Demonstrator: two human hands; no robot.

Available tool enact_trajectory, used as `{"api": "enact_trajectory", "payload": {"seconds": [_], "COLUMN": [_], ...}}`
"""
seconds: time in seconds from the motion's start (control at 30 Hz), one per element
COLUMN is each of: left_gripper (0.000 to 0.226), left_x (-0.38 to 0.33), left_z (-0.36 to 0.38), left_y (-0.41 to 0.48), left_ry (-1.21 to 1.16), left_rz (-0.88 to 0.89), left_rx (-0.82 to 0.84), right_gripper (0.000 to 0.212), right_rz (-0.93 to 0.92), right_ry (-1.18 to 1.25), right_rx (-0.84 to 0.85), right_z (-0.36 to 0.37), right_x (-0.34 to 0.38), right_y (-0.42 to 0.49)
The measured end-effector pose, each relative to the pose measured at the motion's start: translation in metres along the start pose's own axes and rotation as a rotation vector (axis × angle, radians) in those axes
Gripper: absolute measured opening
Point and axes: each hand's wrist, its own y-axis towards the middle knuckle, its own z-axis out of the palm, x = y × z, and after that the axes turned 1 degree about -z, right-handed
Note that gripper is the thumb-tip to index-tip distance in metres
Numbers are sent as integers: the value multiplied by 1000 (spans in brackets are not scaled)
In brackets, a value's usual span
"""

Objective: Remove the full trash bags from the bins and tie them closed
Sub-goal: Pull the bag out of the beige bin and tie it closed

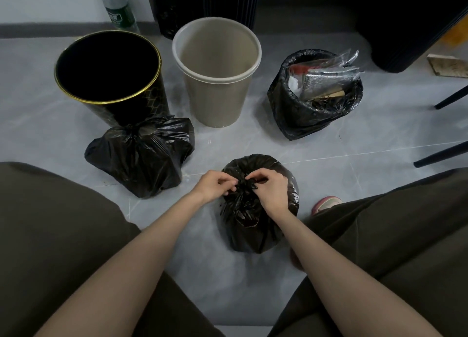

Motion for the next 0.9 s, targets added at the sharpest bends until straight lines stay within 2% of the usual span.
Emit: {"api": "enact_trajectory", "payload": {"seconds": [0.13,0.3,0.4,0.47,0.57,0.6,0.73,0.9], "left_gripper": [20,18,7,6,6,6,11,11], "left_x": [0,1,0,-1,-2,-4,-9,-10], "left_z": [9,13,14,15,18,20,25,27], "left_y": [0,0,0,-1,-4,-5,-9,-13], "left_ry": [-115,-122,-75,-50,15,51,192,305], "left_rz": [-14,-57,-100,-107,-108,-107,-120,-124], "left_rx": [-59,-94,-139,-133,-126,-131,-142,-100], "right_gripper": [17,19,14,3,34,37,27,34], "right_rz": [-1,2,76,172,260,287,419,627], "right_ry": [39,51,111,144,158,176,230,399], "right_rx": [45,103,165,184,195,190,120,-6], "right_z": [-6,-10,-15,-20,-24,-24,-20,-25], "right_x": [1,-3,-3,-3,-9,-10,-15,-11], "right_y": [4,7,10,11,10,9,9,9]}}
